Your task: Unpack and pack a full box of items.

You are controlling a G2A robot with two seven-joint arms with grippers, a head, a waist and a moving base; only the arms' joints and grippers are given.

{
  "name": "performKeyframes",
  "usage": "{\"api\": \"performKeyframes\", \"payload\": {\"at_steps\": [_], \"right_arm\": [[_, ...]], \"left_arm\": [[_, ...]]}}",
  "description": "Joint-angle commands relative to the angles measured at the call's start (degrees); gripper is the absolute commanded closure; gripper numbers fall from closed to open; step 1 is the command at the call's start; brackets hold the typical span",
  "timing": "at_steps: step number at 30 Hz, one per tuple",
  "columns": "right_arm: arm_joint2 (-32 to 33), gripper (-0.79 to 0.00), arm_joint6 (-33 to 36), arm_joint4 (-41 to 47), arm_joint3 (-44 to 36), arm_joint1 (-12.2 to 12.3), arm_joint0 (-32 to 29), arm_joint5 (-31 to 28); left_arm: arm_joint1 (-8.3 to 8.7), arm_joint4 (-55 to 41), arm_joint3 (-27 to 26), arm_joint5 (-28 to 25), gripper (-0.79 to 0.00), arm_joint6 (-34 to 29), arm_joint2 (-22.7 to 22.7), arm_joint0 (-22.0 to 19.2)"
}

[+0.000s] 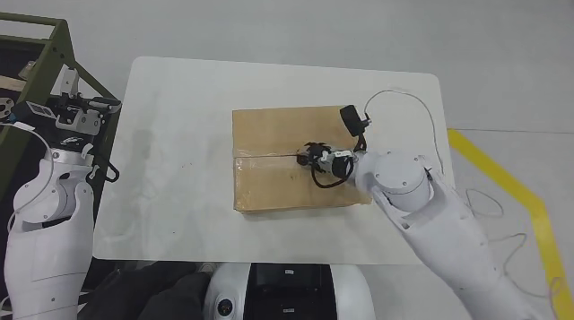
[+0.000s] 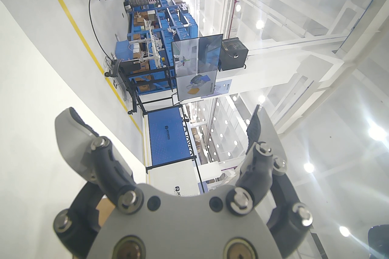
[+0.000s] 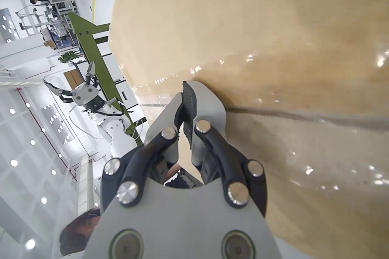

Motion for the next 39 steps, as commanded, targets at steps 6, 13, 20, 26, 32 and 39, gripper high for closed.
{"api": "performKeyframes", "payload": {"at_steps": [6, 13, 20, 26, 32, 39], "right_arm": [[-4.26, 0.0, 0.68, 0.07, 1.47, -1.15, 3.55, -0.85], [-8.21, 0.0, 1.06, 0.19, 2.62, -2.46, 6.89, -1.18], [-12.67, 0.0, 2.22, 0.83, 4.81, -4.17, 10.63, -2.52], [-13.6, 0.0, 1.53, 0.5, 5.45, -4.83, 11.51, -1.32], [-10.29, 0.0, -0.89, -1.2, 2.37, -3.85, 8.1, 1.47], [-5.03, 0.0, -3.18, -4.26, -2.92, -1.94, 1.48, 5.31]], "left_arm": [[0.0, 0.0, 0.0, 0.0, -0.785, 0.0, 0.0, 0.0], [0.0, 0.0, 0.0, 0.0, -0.785, 0.0, 0.0, 0.0], [0.0, 0.0, 0.0, 0.0, -0.785, 0.0, 0.0, 0.0], [0.0, 0.0, 0.0, 0.0, -0.785, 0.0, 0.0, 0.0], [0.0, 0.0, 0.0, 0.0, -0.785, 0.0, 0.0, 0.0], [0.0, 0.0, 0.0, 0.0, -0.785, 0.0, 0.0, 0.0]]}}
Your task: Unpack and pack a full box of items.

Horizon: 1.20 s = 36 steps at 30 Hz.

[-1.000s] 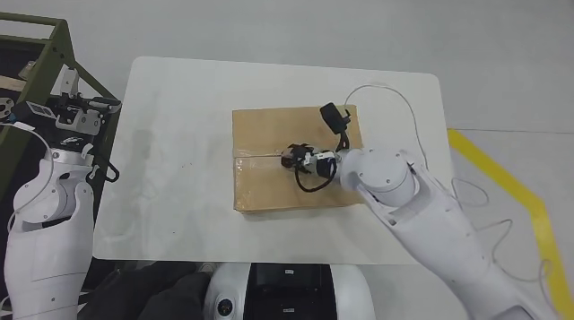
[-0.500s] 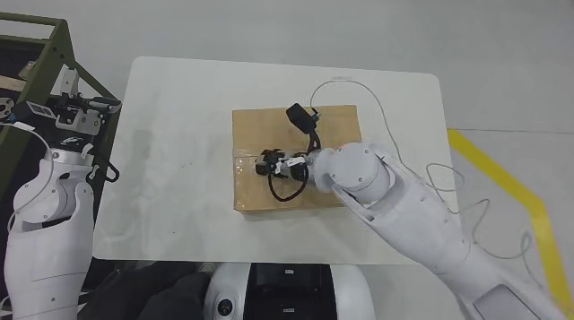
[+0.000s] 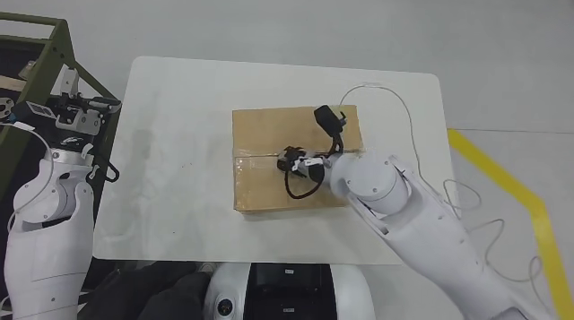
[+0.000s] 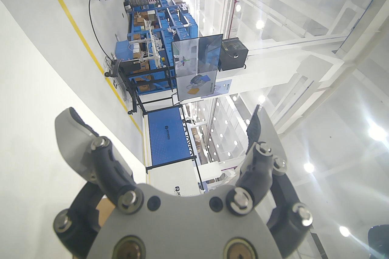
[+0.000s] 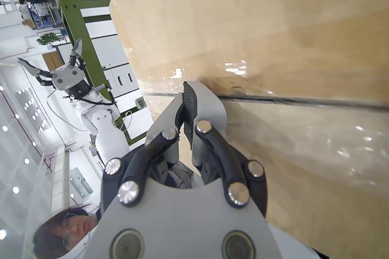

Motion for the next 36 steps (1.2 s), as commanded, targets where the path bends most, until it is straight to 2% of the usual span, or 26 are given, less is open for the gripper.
{"api": "performKeyframes", "payload": {"at_steps": [1, 9, 21, 36], "right_arm": [[1.47, 0.0, -0.34, -0.59, -1.08, 0.45, -1.63, 0.44], [6.22, 0.0, -0.2, -3.2, -3.11, 2.07, -6.69, 0.12], [15.65, 0.0, -2.57, -2.3, -7.24, 3.71, -15.34, -1.8], [23.83, 0.0, -5.8, 1.48, -8.81, 4.36, -21.22, -3.42]], "left_arm": [[0.0, 0.0, 0.0, 0.0, -0.785, 0.0, 0.0, 0.0], [0.0, 0.0, 0.0, 0.0, -0.785, 0.0, 0.0, 0.0], [0.0, 0.0, 0.0, 0.0, -0.785, 0.0, 0.0, 0.0], [0.0, 0.0, 0.0, 0.0, -0.785, 0.0, 0.0, 0.0]]}}
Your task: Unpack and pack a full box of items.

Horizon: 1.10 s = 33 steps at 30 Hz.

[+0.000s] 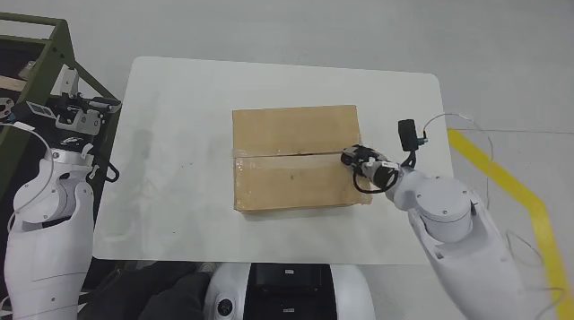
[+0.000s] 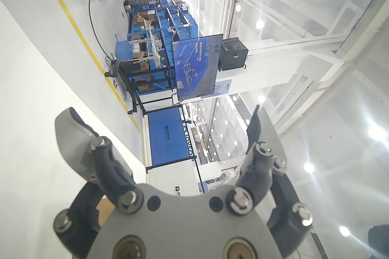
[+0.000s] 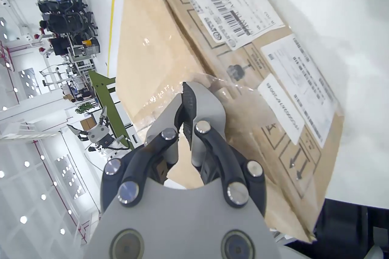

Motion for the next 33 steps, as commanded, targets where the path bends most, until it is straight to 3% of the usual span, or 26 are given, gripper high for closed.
{"api": "performKeyframes", "payload": {"at_steps": [1, 15, 33], "right_arm": [[0.89, 0.0, -0.36, 0.5, -0.07, 0.05, -0.68, -0.17], [6.18, 0.0, -0.86, 2.87, 1.82, 0.48, -3.19, -2.49], [6.96, 0.0, -1.15, 5.93, 5.27, 0.33, -2.72, -5.7]], "left_arm": [[0.0, 0.0, 0.0, 0.0, -0.785, 0.0, 0.0, 0.0], [0.0, 0.0, 0.0, 0.0, -0.785, 0.0, 0.0, 0.0], [0.0, 0.0, 0.0, 0.0, -0.785, 0.0, 0.0, 0.0]]}}
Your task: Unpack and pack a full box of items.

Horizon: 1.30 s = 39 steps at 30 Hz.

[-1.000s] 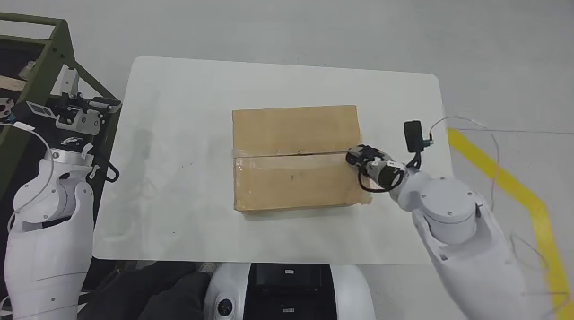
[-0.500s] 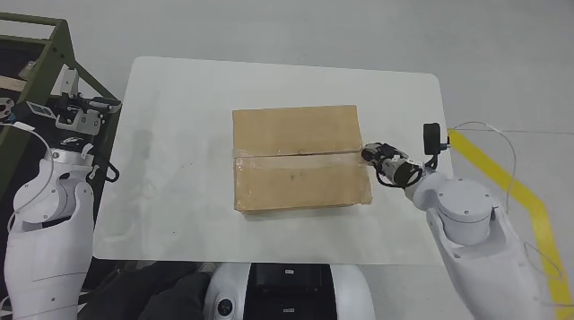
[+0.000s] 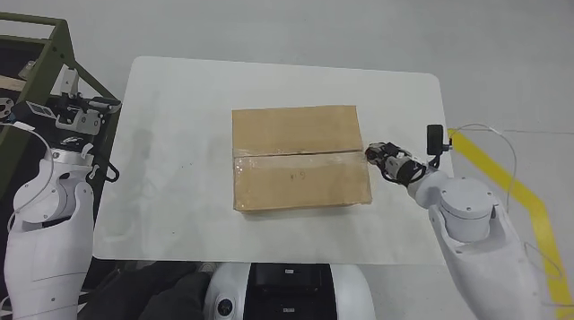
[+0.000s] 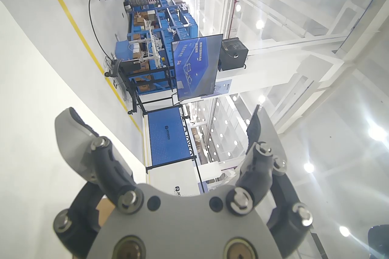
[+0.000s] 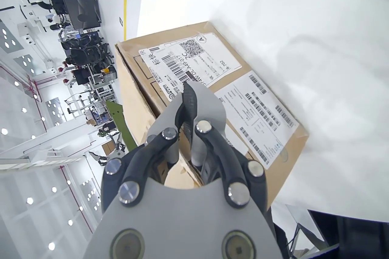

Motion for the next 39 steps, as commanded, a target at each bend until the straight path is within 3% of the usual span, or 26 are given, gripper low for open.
{"api": "performKeyframes", "payload": {"at_steps": [1, 16, 28, 39], "right_arm": [[-0.48, 0.0, 0.45, 0.01, 0.36, -0.02, 0.31, -0.48], [-3.12, 0.0, 0.52, 0.24, 2.62, -0.32, 3.37, -1.73], [2.58, 0.0, -8.04, 2.23, -0.36, -0.49, -2.27, -8.91], [7.41, 0.0, -8.96, 0.34, -3.27, -0.14, -3.51, -10.63]], "left_arm": [[0.0, 0.0, 0.0, 0.0, -0.785, 0.0, 0.0, 0.0], [0.0, 0.0, 0.0, 0.0, -0.785, 0.0, 0.0, 0.0], [0.0, 0.0, 0.0, 0.0, -0.785, 0.0, 0.0, 0.0], [0.0, 0.0, 0.0, 0.0, -0.785, 0.0, 0.0, 0.0]]}}
